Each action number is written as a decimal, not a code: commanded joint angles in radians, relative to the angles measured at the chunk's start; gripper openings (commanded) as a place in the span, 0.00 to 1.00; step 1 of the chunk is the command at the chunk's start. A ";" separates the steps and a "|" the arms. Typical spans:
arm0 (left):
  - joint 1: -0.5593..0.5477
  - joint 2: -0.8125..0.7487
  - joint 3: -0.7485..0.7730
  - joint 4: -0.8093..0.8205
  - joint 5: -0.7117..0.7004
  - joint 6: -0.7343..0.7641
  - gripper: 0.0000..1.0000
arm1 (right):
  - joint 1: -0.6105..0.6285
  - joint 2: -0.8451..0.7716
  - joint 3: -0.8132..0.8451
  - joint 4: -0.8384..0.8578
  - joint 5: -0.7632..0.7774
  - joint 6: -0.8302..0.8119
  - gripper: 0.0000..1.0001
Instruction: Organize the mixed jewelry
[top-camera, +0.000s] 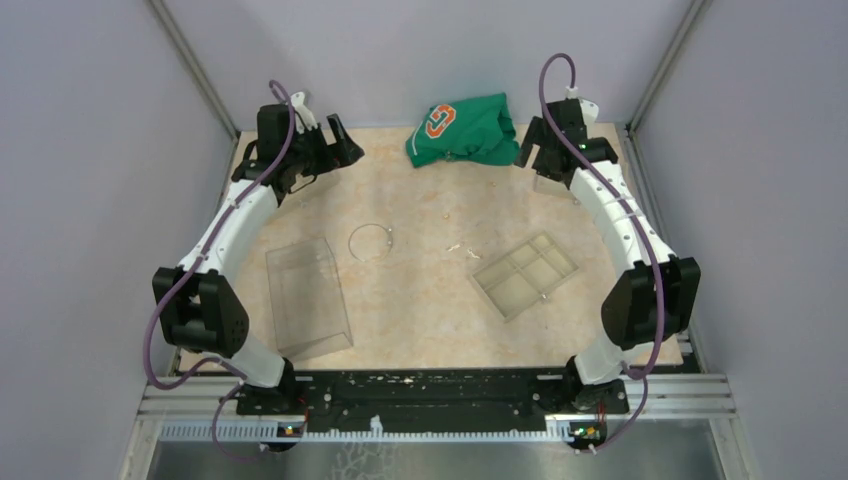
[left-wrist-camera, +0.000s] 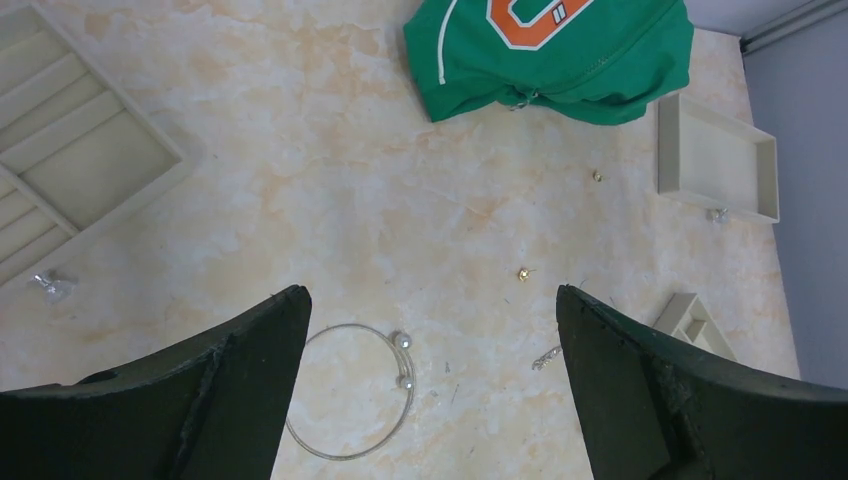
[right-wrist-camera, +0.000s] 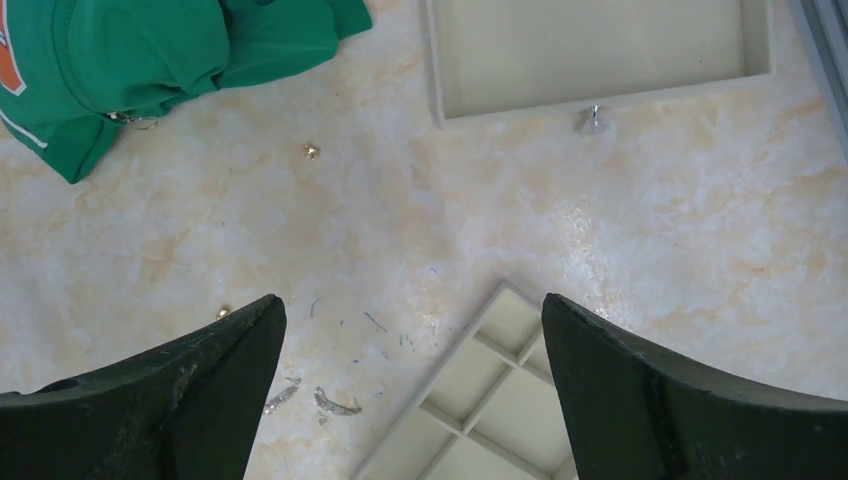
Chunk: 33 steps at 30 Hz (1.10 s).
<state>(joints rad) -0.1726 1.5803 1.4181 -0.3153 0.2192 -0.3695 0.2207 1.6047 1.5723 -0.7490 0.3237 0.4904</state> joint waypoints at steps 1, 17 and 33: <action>-0.001 -0.021 -0.002 0.019 0.015 0.012 0.99 | 0.003 -0.028 -0.006 0.050 0.020 0.012 0.98; -0.251 0.025 0.013 -0.086 -0.300 0.186 0.99 | 0.012 -0.116 -0.174 0.157 0.029 0.122 0.99; -0.428 0.072 -0.119 -0.260 -0.393 0.064 0.99 | 0.041 -0.206 -0.336 0.201 -0.130 0.004 0.98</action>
<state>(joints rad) -0.6109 1.6737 1.3056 -0.5011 -0.1005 -0.2707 0.2535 1.4242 1.2564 -0.5976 0.2790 0.5610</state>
